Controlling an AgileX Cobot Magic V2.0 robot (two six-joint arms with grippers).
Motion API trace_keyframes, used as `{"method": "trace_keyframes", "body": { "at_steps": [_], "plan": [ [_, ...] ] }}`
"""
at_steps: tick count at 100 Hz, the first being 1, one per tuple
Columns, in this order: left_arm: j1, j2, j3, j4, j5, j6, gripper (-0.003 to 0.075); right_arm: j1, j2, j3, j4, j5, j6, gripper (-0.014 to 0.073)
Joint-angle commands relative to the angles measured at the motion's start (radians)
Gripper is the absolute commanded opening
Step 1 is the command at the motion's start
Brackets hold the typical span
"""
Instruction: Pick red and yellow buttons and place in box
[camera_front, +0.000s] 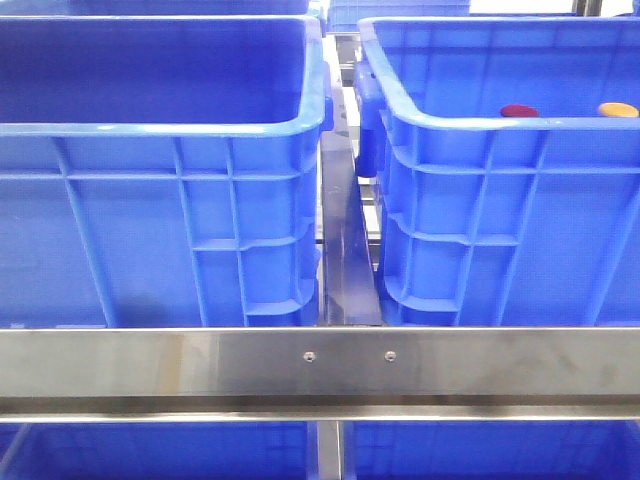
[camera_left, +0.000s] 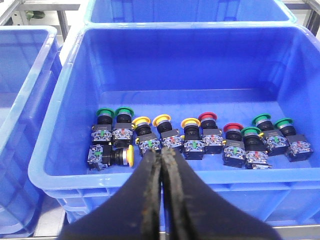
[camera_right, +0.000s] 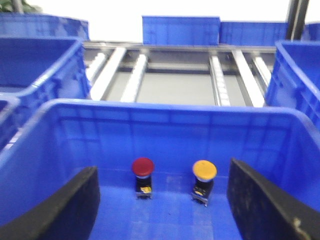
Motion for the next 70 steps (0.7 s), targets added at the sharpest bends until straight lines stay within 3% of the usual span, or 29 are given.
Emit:
{"method": "trace_keyframes", "body": {
  "at_steps": [1,15,46,70],
  "plan": [
    [0.003,0.007,-0.028,-0.005,-0.082,-0.009,-0.0019,-0.006,-0.076,0.01,0.097,0.065,-0.009,0.0527],
    [0.003,0.007,-0.028,-0.005,-0.082,-0.009,-0.0019,-0.006,-0.152,0.052,0.097,0.088,-0.009,0.0405],
    [0.003,0.007,-0.028,-0.005,-0.082,-0.009,-0.0019,-0.006,-0.185,0.062,0.097,0.104,-0.009,-0.0076],
    [0.003,0.007,-0.028,-0.005,-0.082,-0.009,-0.0019,-0.006,-0.185,0.062,0.097,0.107,-0.009,-0.0068]
  ]
}}
